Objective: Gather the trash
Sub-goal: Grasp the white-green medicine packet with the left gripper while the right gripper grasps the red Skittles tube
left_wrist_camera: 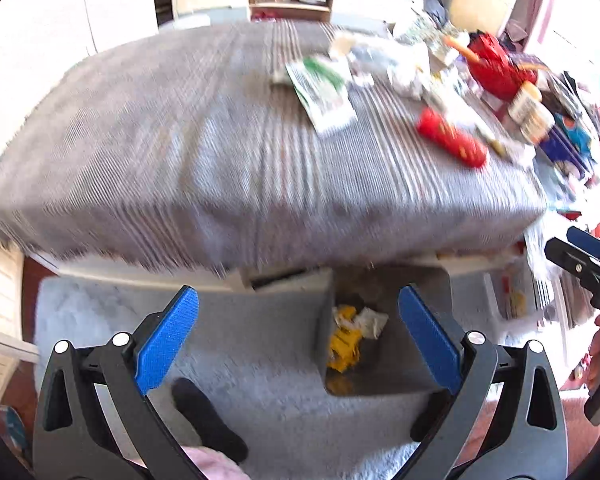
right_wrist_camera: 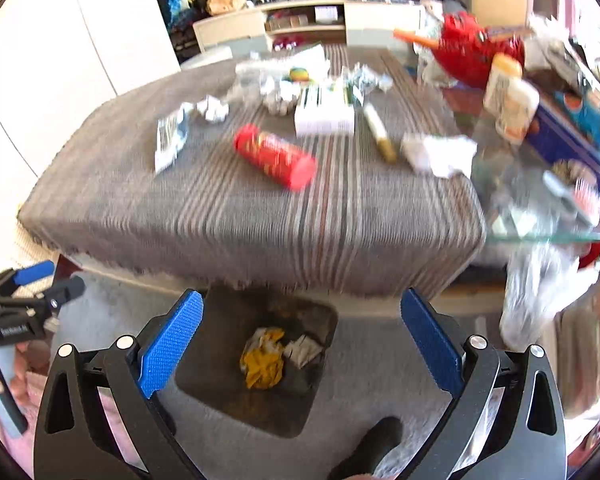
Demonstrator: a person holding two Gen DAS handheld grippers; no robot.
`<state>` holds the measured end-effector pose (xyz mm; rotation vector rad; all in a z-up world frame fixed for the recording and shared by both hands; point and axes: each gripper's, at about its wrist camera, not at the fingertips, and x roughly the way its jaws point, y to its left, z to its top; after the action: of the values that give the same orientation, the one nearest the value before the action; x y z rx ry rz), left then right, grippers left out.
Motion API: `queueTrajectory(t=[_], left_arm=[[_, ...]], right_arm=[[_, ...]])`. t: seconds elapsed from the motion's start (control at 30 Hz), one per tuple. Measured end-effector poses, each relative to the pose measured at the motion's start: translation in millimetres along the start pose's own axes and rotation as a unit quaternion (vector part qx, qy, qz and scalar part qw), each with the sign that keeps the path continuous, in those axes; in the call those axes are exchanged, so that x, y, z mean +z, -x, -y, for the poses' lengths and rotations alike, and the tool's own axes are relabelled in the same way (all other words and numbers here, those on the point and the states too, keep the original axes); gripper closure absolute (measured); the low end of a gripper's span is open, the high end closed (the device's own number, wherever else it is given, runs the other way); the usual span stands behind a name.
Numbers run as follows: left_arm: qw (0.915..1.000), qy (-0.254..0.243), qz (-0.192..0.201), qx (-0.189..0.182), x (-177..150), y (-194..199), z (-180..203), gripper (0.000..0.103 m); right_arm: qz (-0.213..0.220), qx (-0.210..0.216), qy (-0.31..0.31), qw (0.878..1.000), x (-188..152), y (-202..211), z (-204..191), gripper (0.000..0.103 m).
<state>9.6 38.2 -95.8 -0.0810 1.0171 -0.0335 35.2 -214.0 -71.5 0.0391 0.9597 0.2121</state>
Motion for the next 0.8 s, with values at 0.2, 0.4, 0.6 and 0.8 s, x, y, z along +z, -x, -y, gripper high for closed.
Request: queueTrajectory(t=[0.2, 0.4, 0.6, 0.8], left_arm=[[0.9992, 0.001, 0.038, 0.011, 59, 3, -1, 0.008], [0.9989, 0.031, 0.037, 0.003, 106, -30, -4, 0.008], [0.9988, 0.046, 0.010, 0.012, 138, -73, -1, 0.008], [0.9989, 0.039, -0.003, 0.026, 150, -104, 7, 0.008]], right_arm=[[0.040, 0.005, 0.024, 0.999, 38, -6, -4, 0.003], [0.059, 0.007, 0.038, 0.997, 67, -34, -13, 0.003], [0.056, 0.009, 0.064, 0.996, 81, -62, -21, 0.004], [0.048, 0.030, 0.070, 0.996, 91, -81, -22, 0.007]])
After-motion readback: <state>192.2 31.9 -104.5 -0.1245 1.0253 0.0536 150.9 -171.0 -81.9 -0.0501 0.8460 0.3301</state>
